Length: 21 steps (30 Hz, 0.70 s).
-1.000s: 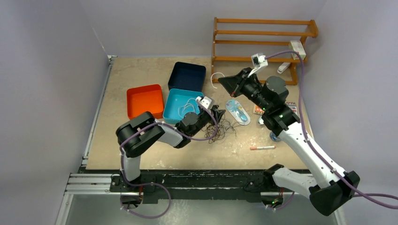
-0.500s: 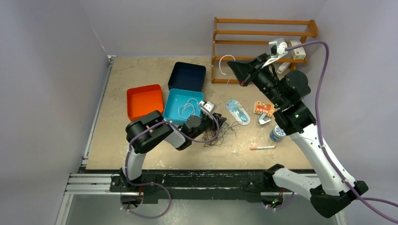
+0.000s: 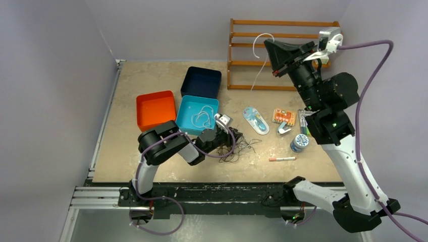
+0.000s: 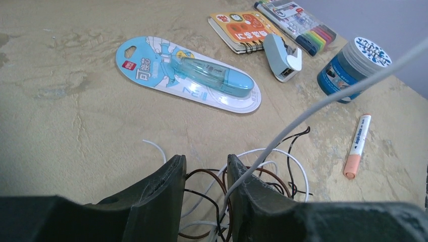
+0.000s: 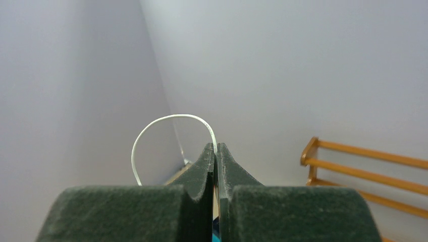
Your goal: Untangle the cables
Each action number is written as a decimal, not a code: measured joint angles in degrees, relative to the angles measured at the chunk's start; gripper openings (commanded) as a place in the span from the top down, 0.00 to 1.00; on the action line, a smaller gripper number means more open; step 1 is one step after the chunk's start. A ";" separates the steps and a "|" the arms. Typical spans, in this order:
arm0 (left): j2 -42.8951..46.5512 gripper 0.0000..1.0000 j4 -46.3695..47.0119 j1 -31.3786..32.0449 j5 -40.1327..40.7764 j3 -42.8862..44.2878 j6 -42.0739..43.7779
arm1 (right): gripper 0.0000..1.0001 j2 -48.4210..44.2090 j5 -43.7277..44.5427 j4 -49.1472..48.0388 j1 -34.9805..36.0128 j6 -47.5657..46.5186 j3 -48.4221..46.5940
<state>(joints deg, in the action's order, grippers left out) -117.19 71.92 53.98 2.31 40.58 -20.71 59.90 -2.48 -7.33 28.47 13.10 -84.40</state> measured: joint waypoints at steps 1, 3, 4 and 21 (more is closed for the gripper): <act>-0.04 0.66 0.00 0.09 0.02 -0.15 -0.15 | 1.00 0.17 0.63 -0.24 0.00 -0.63 -0.87; -0.04 0.66 0.00 0.33 0.02 -0.37 -0.31 | 1.00 0.57 2.03 -0.81 0.00 -1.79 -2.34; -0.04 0.66 0.02 0.46 0.00 -0.48 -0.31 | 1.00 0.74 2.62 -1.16 0.00 -2.23 -2.84; -0.04 0.66 -0.04 0.96 0.07 -2.58 -0.33 | 1.00 8.37 7.32 -8.28 0.00 -11.21 -18.38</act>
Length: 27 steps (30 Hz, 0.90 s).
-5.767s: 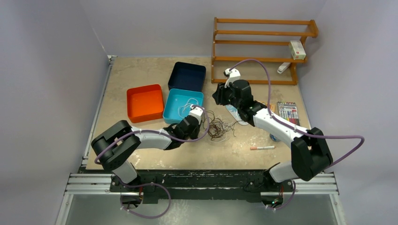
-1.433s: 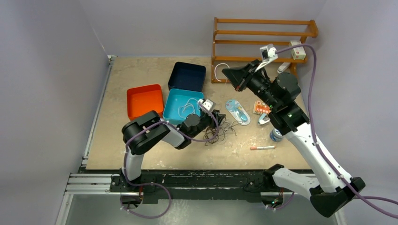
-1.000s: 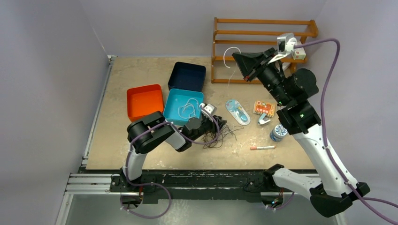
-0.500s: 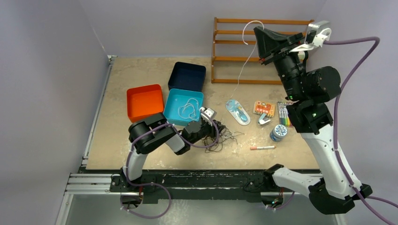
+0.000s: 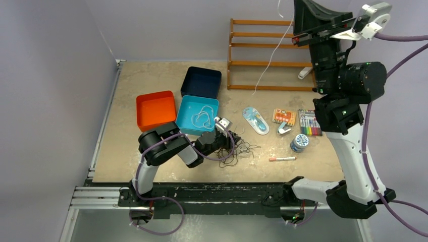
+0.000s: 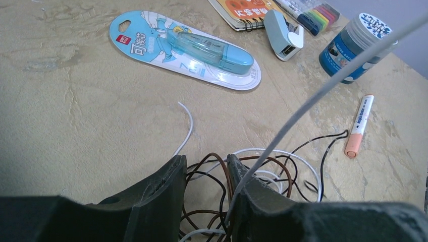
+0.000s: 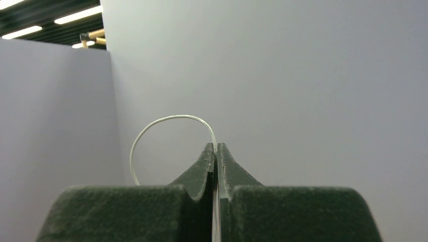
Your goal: Untangle the cables
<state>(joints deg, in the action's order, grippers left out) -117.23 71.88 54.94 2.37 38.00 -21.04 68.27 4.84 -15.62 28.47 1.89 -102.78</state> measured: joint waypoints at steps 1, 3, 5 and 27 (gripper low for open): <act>0.00 0.66 0.00 0.02 0.00 -0.02 0.00 | 1.00 0.57 0.00 -0.28 0.00 -0.59 -1.09; 0.00 0.66 0.02 0.11 0.04 -0.02 0.00 | 1.00 1.97 0.00 -1.11 0.00 -1.68 -3.61; 0.00 0.66 0.04 0.24 0.20 -0.02 0.00 | 1.00 3.50 -0.04 -1.51 0.00 -2.73 -6.29; 0.00 0.67 0.37 0.76 0.94 -0.02 0.00 | 1.00 24.41 0.13 -6.62 0.00 -17.59 -38.53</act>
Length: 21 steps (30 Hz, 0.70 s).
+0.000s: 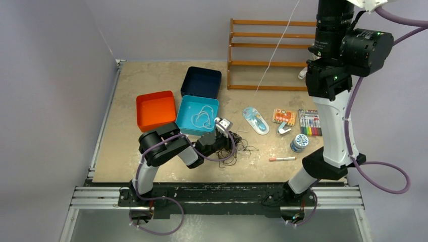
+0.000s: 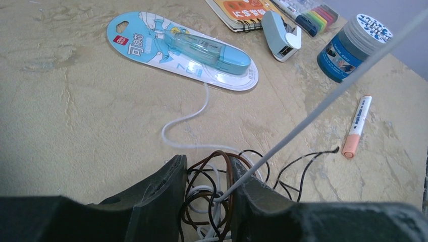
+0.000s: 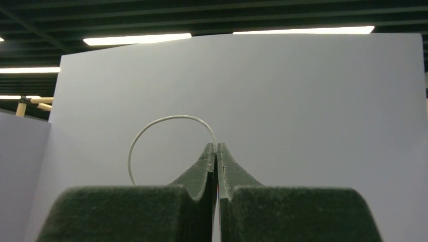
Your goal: Untangle the cables
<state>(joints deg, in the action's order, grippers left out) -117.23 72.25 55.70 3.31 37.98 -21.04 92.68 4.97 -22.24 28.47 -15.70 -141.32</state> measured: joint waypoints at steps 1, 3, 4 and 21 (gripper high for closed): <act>0.00 0.67 -0.07 0.00 0.07 -0.02 0.00 | 1.00 0.28 0.07 -0.79 0.00 -0.70 -0.13; 0.00 0.70 -0.31 0.00 0.17 -0.24 0.00 | 1.00 0.42 0.24 -1.88 0.00 -1.86 -0.09; 0.00 0.71 -0.37 0.00 0.28 -0.42 0.02 | 1.00 0.15 0.42 -2.54 0.00 -2.36 0.50; 14.99 0.32 -11.54 0.00 0.79 -4.81 1.11 | 1.00 -16.15 4.35 -3.34 -0.02 -0.74 30.77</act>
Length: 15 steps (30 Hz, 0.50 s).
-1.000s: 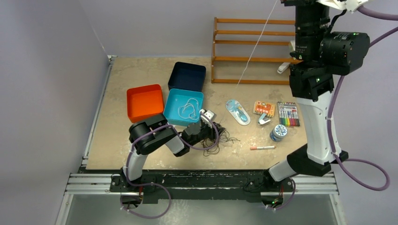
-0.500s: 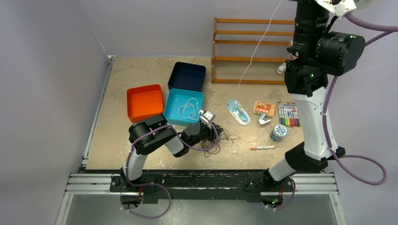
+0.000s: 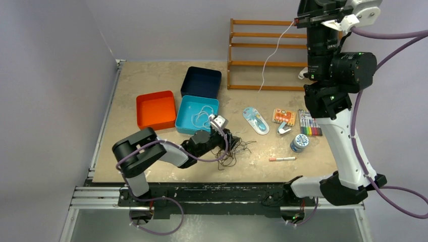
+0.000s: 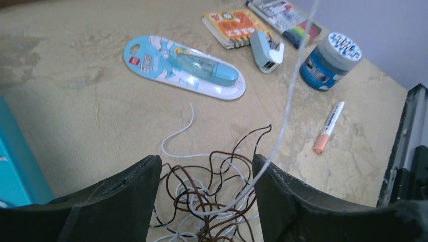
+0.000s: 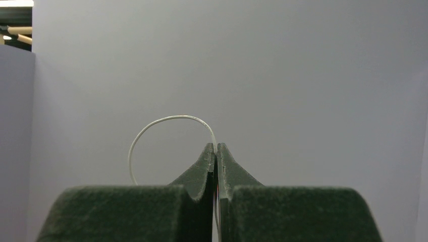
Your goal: Untangle the cables
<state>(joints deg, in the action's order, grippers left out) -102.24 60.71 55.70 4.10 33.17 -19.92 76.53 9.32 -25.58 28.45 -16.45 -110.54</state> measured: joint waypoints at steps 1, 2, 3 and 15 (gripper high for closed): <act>1.53 0.31 -0.74 0.00 0.00 -0.09 0.17 | 1.00 -0.46 0.11 0.17 0.00 0.50 1.03; 2.75 0.30 -1.44 0.00 0.00 -0.09 0.31 | 1.00 -0.83 0.15 0.44 0.00 1.01 1.99; 4.22 0.29 -2.21 0.00 0.00 -0.09 0.68 | 1.00 -1.09 0.17 0.70 0.00 1.44 2.78; 10.10 0.27 -9.16 0.00 -0.17 -0.48 11.41 | 1.00 -2.05 -0.37 4.48 0.00 5.14 5.07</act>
<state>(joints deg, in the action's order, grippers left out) -92.14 51.55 55.70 3.92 32.69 -8.51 74.48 8.95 -21.10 28.45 -11.31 -105.47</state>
